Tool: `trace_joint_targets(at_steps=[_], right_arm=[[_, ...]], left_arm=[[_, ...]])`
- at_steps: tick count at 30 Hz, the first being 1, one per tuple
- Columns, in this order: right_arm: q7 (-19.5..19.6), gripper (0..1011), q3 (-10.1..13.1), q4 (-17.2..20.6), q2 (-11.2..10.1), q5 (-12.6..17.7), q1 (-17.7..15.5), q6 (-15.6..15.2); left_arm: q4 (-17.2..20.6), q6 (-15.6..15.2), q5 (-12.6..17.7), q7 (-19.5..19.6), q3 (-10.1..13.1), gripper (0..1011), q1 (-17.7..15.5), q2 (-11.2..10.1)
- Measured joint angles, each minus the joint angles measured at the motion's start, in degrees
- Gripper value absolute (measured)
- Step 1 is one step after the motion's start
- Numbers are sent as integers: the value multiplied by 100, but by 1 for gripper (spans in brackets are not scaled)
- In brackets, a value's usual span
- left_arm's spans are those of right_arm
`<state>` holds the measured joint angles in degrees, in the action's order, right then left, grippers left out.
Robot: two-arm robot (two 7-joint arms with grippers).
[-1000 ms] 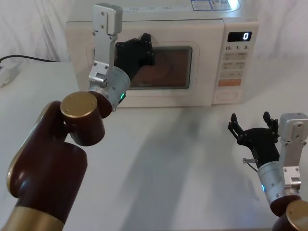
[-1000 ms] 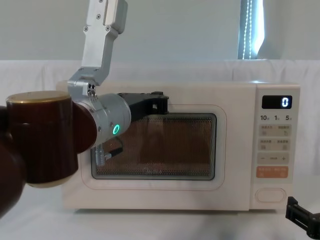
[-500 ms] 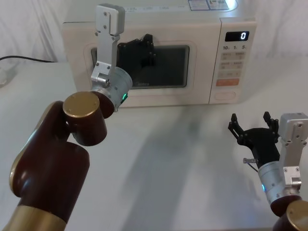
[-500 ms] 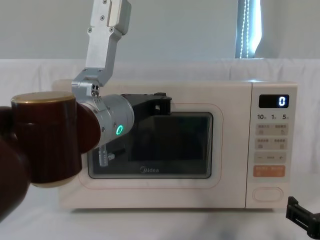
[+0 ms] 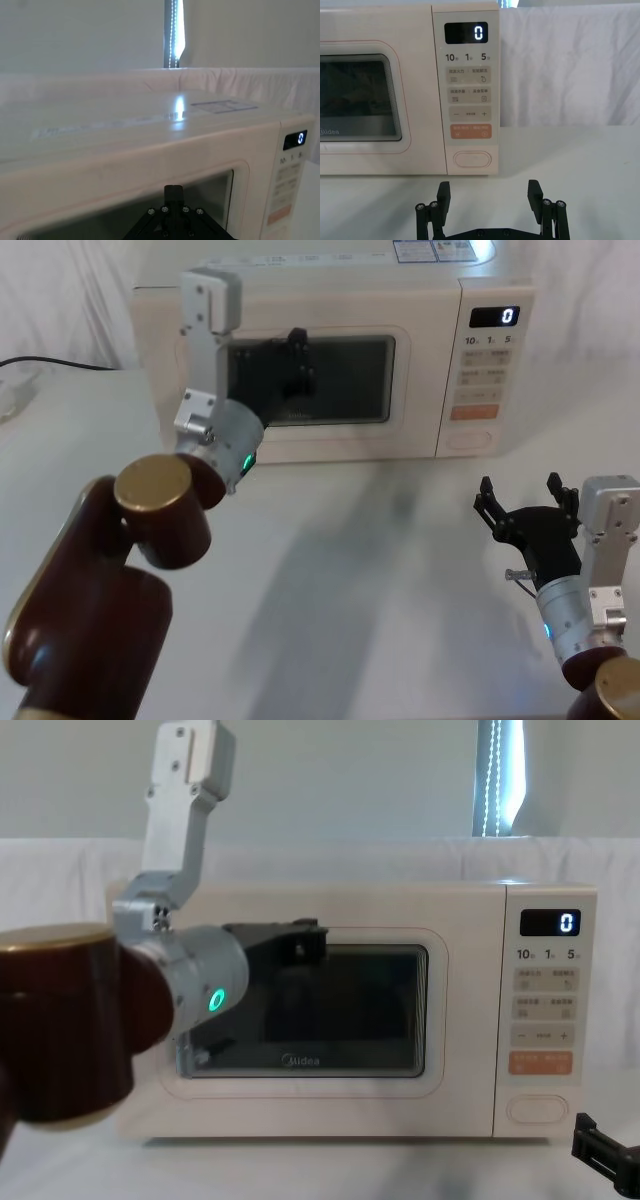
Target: Press the button to open the microwave door with one hand; close the microwave door with the other hand.
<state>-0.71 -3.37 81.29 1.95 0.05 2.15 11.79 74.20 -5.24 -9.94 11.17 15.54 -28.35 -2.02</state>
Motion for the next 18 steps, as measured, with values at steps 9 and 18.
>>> trace_joint_targets(at_steps=[9, 18], right_arm=[[0, 1002, 0, 0, 0, 0, 0, 0], [0, 1002, 0, 0, 0, 0, 0, 0]], left_arm=[[618, -146, -343, 79, -214, 0, 662, -220], [1174, 82, -545, -59, -472, 0, 1548, -485]])
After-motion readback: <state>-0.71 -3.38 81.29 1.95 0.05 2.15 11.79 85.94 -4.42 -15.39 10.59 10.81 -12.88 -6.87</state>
